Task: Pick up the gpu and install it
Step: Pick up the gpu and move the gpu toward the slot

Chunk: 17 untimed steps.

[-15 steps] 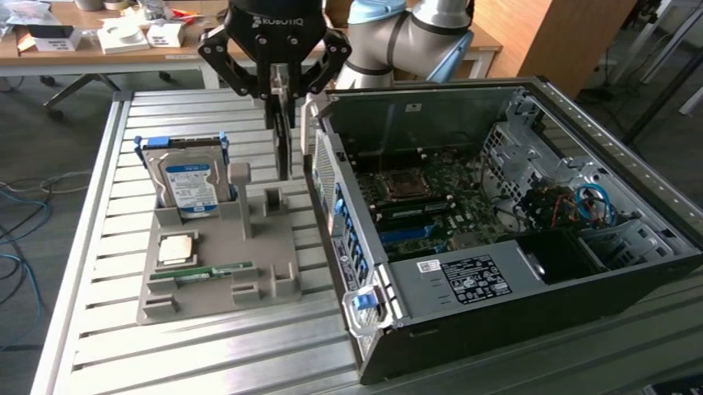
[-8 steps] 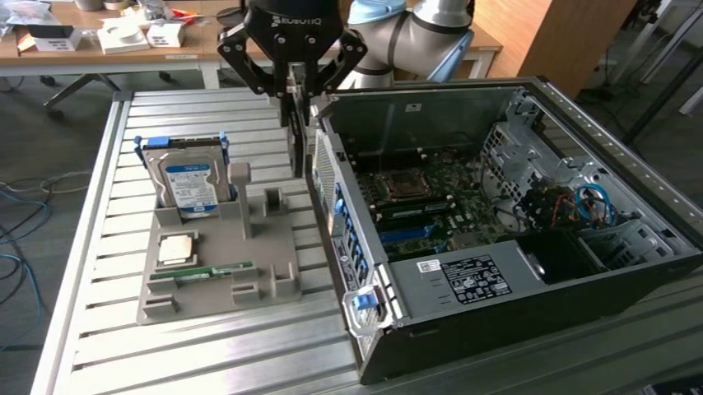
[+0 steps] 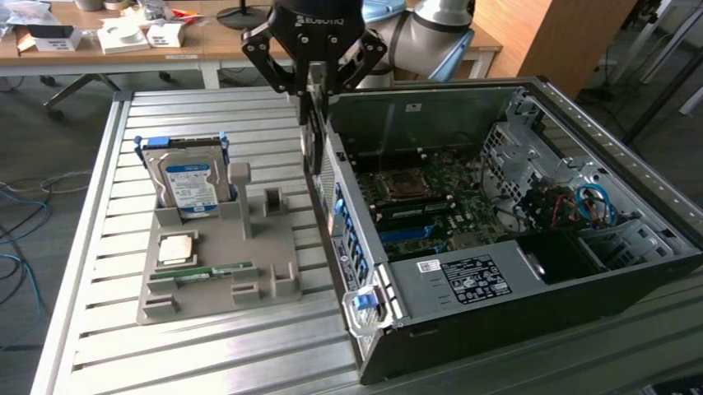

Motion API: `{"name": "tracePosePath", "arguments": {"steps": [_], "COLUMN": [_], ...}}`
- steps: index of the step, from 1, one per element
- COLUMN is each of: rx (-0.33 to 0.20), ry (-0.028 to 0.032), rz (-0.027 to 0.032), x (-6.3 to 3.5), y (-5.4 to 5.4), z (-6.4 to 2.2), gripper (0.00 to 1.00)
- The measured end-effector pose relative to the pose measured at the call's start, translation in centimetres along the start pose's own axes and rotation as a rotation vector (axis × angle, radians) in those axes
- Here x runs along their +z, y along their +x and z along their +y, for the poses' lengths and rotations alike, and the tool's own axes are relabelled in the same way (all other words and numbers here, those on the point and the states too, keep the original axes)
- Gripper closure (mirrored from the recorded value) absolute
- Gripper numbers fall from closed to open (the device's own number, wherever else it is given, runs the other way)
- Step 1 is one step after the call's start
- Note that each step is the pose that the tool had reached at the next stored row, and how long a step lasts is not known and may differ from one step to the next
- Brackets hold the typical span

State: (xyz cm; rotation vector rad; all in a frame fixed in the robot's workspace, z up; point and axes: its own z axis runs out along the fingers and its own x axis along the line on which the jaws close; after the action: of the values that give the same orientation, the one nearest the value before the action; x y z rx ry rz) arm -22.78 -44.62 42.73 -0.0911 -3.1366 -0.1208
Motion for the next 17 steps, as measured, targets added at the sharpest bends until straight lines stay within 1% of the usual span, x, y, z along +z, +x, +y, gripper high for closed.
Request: {"name": "tracePosePath", "arguments": {"steps": [8,17], "rx": [0.0,0.0], "ry": [-0.0003,-0.0004], "rz": [0.0,0.0], "x": [0.0,0.01], "y": [-1.5,-2.6], "z": [0.09,0.15], "gripper": [0.74,0.74]}}
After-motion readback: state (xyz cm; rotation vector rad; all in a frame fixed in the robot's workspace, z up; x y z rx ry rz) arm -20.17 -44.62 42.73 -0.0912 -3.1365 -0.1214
